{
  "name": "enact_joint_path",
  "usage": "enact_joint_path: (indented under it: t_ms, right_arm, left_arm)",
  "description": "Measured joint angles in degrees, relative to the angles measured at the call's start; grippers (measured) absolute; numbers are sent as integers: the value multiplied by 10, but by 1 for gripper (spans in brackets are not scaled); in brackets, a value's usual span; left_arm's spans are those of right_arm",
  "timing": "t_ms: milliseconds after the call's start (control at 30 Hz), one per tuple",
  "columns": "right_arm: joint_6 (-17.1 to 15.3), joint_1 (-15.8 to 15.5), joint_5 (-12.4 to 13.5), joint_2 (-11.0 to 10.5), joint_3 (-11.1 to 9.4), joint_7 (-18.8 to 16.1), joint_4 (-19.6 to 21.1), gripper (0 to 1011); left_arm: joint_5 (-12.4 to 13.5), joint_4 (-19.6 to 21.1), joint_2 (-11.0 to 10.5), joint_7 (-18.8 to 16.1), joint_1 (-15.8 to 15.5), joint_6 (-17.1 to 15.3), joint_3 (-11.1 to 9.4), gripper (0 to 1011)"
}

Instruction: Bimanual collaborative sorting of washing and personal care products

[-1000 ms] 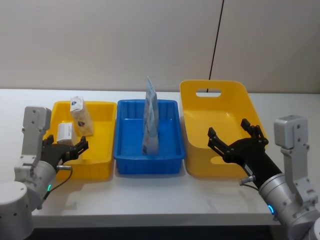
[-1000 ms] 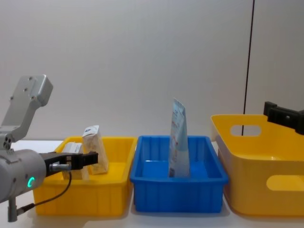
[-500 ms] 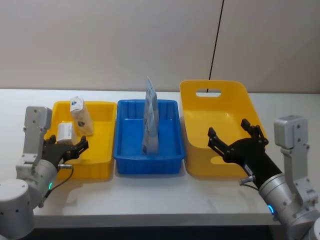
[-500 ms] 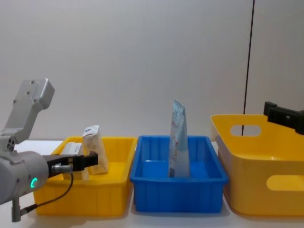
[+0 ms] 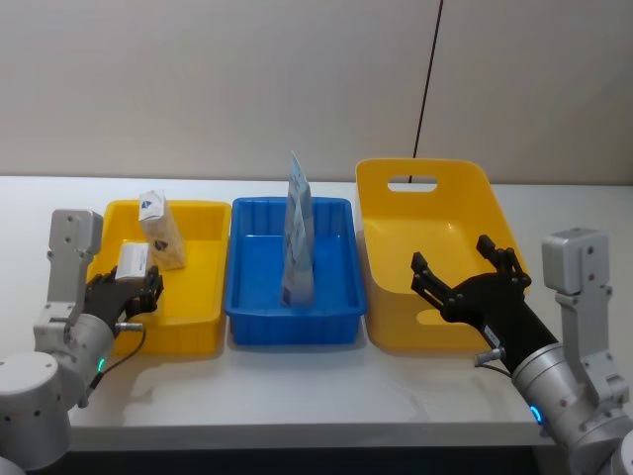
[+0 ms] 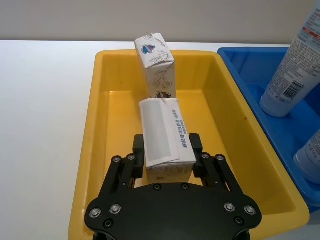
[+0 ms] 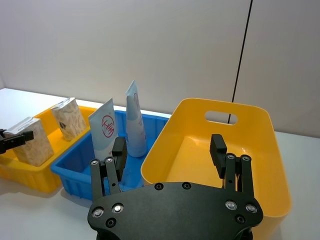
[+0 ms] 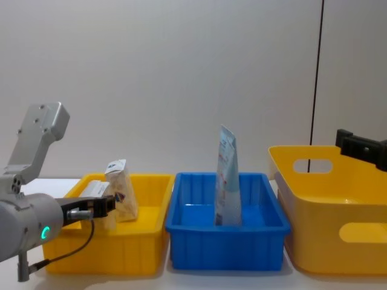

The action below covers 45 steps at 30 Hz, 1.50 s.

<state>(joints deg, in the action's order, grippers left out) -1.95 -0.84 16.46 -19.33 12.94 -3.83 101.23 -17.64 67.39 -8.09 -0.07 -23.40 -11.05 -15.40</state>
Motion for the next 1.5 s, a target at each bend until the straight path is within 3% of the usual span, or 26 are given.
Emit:
enact_joint_path:
  t_ms: [33,167,733,1033,1500]
  right_arm:
    - [0,0,0,0,0,0,0,1002]
    - [0,0,0,0,0,0,0,1002]
    - [0,0,0,0,0,0,0,1002]
    - [0,0,0,0,0,0,0,1002]
    - [0,0,0,0,0,0,0,1002]
  left_arm:
    - [1,0,1,0,0,0,1,499]
    - [3,0,2,-1,0,1,3,415]
    - [13,21,4,-10,8,1,13,414]
    - [27,73,-7,-14,24,0,15,415]
    - [50,190,-34,-15,68,-19,15,414]
